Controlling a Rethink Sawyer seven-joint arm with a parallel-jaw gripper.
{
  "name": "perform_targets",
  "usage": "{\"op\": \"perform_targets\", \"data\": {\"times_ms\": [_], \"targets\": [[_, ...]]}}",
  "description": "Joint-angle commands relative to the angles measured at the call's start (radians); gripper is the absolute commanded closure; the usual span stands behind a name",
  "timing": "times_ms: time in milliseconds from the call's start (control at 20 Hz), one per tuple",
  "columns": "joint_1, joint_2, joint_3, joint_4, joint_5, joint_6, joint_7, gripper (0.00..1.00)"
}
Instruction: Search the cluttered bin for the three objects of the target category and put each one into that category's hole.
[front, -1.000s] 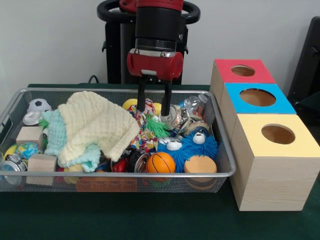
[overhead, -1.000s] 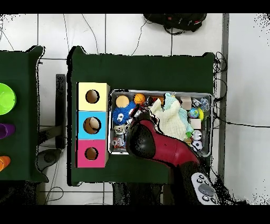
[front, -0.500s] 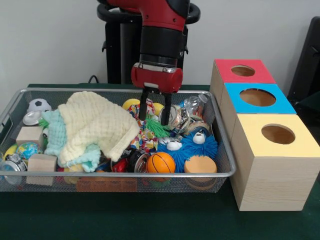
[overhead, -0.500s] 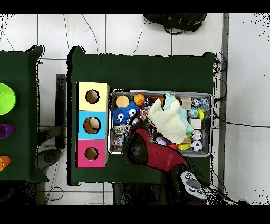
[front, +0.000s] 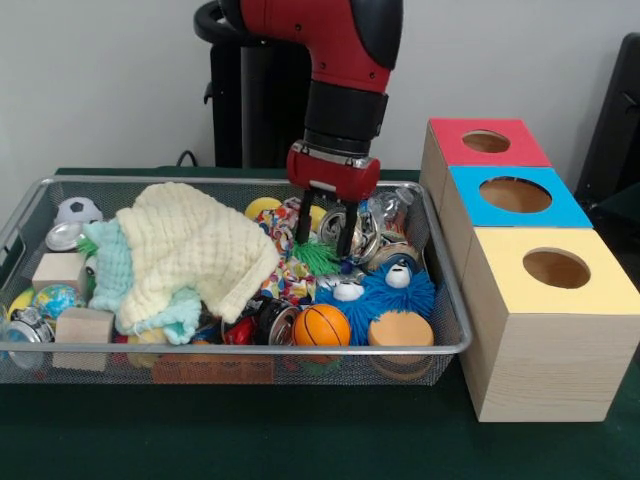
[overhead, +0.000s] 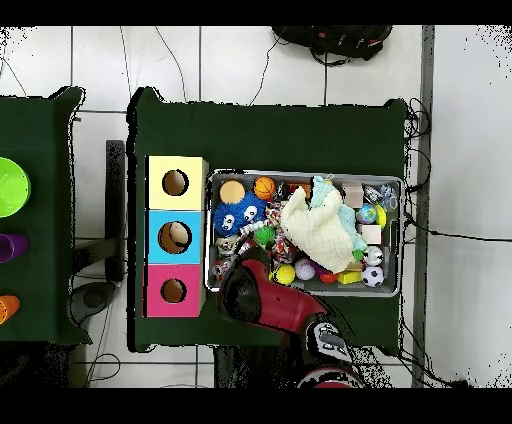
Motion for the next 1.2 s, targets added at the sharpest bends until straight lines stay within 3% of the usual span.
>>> {"op": "perform_targets", "data": {"times_ms": [50,700,950,1200], "targets": [[0.018,0.123,-0.033,0.009,0.063,-0.079,0.214,0.00],[-0.120,0.124,0.030,0.015,-0.075,-0.134,0.185,0.00],[-0.251,0.040,0.070,0.070,-0.173,-0.092,0.185,0.00],[-0.244,-0.017,0.044,0.096,-0.150,-0.073,0.194,0.00]]}}
